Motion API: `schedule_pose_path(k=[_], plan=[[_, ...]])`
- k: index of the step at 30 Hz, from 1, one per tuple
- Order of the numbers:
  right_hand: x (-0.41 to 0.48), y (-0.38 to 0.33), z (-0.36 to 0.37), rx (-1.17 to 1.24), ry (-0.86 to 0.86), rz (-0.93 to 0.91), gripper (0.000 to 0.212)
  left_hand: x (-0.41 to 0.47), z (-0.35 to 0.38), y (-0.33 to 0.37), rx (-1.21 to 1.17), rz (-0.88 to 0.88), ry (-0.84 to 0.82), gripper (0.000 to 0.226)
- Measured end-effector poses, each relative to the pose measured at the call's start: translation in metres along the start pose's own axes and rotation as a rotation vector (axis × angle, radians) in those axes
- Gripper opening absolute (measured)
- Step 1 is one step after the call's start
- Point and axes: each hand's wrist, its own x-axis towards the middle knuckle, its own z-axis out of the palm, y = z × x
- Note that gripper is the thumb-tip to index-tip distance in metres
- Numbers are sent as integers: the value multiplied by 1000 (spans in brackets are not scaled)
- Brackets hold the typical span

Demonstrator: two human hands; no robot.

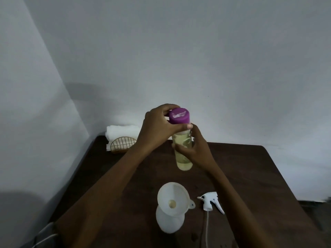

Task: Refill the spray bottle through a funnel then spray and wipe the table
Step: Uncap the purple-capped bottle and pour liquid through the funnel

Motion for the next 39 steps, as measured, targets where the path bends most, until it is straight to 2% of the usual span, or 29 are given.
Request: schedule_pose_path(k=[3,8,10,12,14,16,18,24,27,29,33,36,39], plan=[[-30,-22,-21,67,33,-68,47,-23,4,29,-41,33,-32,61],[-76,-48,-48,110,78,-87,45,-53,15,63,-172,87,-197,56],[-92,-54,-54,145,81,-84,46,-61,23,70,-309,79,-313,57],[-109,-55,-57,204,32,-82,52,-72,32,70,-552,53,-443,55],[-123,-53,-56,238,-28,-64,57,-86,42,67,-684,25,-494,51],[-136,-49,-51,267,-45,-25,56,-103,51,62,-704,-13,-418,38],[-149,-43,-45,277,14,2,54,-119,62,56,-670,-47,-283,31],[-172,-43,-33,203,198,-20,58,-150,78,63,-535,-75,-40,29],[-173,-46,-31,181,257,-43,59,-155,83,69,-539,-102,19,30],[-173,-47,-33,174,273,-46,58,-155,81,71,-574,-111,-27,36],[-173,-48,-41,178,268,-31,52,-154,70,68,-639,-111,-262,69],[-174,-46,-46,216,283,-9,43,-154,56,62,-676,-107,-322,68],[-174,-45,-46,206,287,-8,46,-155,49,58,-626,-66,-290,63]])
